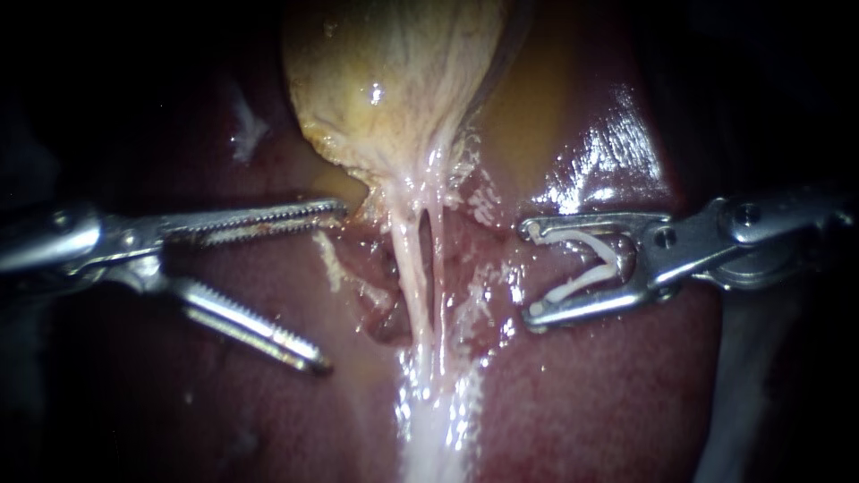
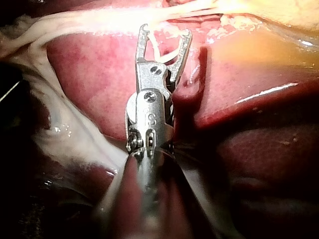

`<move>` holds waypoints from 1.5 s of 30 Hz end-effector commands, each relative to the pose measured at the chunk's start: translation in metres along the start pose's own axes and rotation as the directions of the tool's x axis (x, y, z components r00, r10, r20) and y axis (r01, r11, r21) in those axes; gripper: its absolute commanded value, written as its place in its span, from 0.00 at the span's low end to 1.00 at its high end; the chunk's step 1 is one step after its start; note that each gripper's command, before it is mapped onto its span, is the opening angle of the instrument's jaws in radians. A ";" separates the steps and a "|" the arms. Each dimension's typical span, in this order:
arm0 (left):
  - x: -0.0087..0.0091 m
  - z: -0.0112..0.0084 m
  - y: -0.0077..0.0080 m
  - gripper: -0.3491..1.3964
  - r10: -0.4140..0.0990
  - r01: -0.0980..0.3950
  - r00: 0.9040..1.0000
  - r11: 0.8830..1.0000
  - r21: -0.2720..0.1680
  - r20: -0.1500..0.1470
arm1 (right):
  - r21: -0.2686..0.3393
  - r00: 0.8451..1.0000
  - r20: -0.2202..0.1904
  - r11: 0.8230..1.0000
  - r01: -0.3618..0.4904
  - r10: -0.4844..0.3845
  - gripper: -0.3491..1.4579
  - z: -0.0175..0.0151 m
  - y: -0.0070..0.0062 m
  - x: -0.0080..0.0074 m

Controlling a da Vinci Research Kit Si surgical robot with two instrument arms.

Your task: Grabbing gallbladder

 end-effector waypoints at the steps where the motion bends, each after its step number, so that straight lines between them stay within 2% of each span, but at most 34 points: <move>1: 0.0000 0.0000 0.0000 0.79 0.000 0.000 1.000 1.000 0.000 0.000 | 0.000 1.000 0.000 1.000 0.000 0.000 0.47 0.0000 0.0000 0.0000; 2: 0.0000 0.0000 0.0000 0.79 0.006 -0.006 1.000 1.000 0.000 0.000 | 0.000 1.000 0.000 1.000 0.000 0.000 0.47 0.0000 0.0000 0.0000; 4: -0.0001 0.0000 -0.0001 0.79 -0.023 0.023 1.000 1.000 -0.001 0.000 | 0.000 1.000 0.000 1.000 0.000 0.000 0.47 0.0000 0.0000 0.0000; 5: -0.0001 0.0000 -0.0003 0.79 -0.071 0.071 0.998 0.998 0.001 -0.002 | 0.000 1.000 0.000 1.000 0.000 0.000 0.47 0.0000 0.0000 0.0000; 7: -0.0002 -0.0001 -0.0007 0.79 -0.135 0.135 0.991 0.991 0.001 -0.004 | 0.000 1.000 0.000 1.000 0.000 0.000 0.47 0.0000 0.0000 0.0000; 9: -0.0003 -0.0003 -0.0013 0.79 -0.194 0.194 0.981 0.981 0.007 -0.006 | 0.000 1.000 0.000 1.000 0.000 0.000 0.47 0.0000 0.0000 0.0000; 11: -0.0005 -0.0004 -0.0019 0.78 -0.229 0.229 0.973 0.973 0.014 -0.009 | 0.000 1.000 0.000 1.000 0.000 0.000 0.47 0.0000 0.0000 0.0000; 16: -0.0013 -0.0005 -0.0035 0.73 -0.325 0.325 0.946 0.945 0.026 -0.022 | 0.000 1.000 0.000 1.000 0.000 0.000 0.47 0.0000 0.0000 0.0000; 20: -0.0018 -0.0003 -0.0041 0.65 -0.395 0.395 0.918 0.918 0.032 -0.010 | 0.000 1.000 0.000 1.000 0.000 0.000 0.47 0.0000 0.0000 0.0000; 29: -0.0025 0.0012 -0.0049 0.56 -0.489 0.488 0.872 0.871 0.050 0.003 | 0.000 1.000 0.000 1.000 0.000 0.000 0.47 0.0000 0.0000 0.0000; 39: -0.0023 0.0032 -0.0066 0.46 -0.493 0.492 0.870 0.868 0.061 0.003 | 0.000 1.000 0.000 1.000 0.000 0.000 0.47 0.0000 0.0000 0.0000; 41: -0.0022 0.0034 -0.0070 0.44 -0.504 0.503 0.864 0.862 0.060 0.003 | 0.000 1.000 0.000 1.000 0.000 0.000 0.47 0.0000 0.0000 0.0000; 43: -0.0021 0.0034 -0.0073 0.42 -0.505 0.504 0.863 0.862 0.060 0.003 | 0.000 1.000 0.000 1.000 0.000 0.000 0.47 0.0000 0.0000 0.0000; 44: -0.0020 0.0033 -0.0075 0.40 -0.516 0.515 0.857 0.855 0.059 0.002 | 0.000 1.000 0.000 1.000 0.000 0.000 0.47 0.0000 0.0000 0.0000; 45: -0.0020 0.0032 -0.0076 0.39 -0.516 0.515 0.857 0.855 0.059 0.003 | 0.000 1.000 0.000 1.000 0.000 0.000 0.47 0.0000 0.0000 0.0000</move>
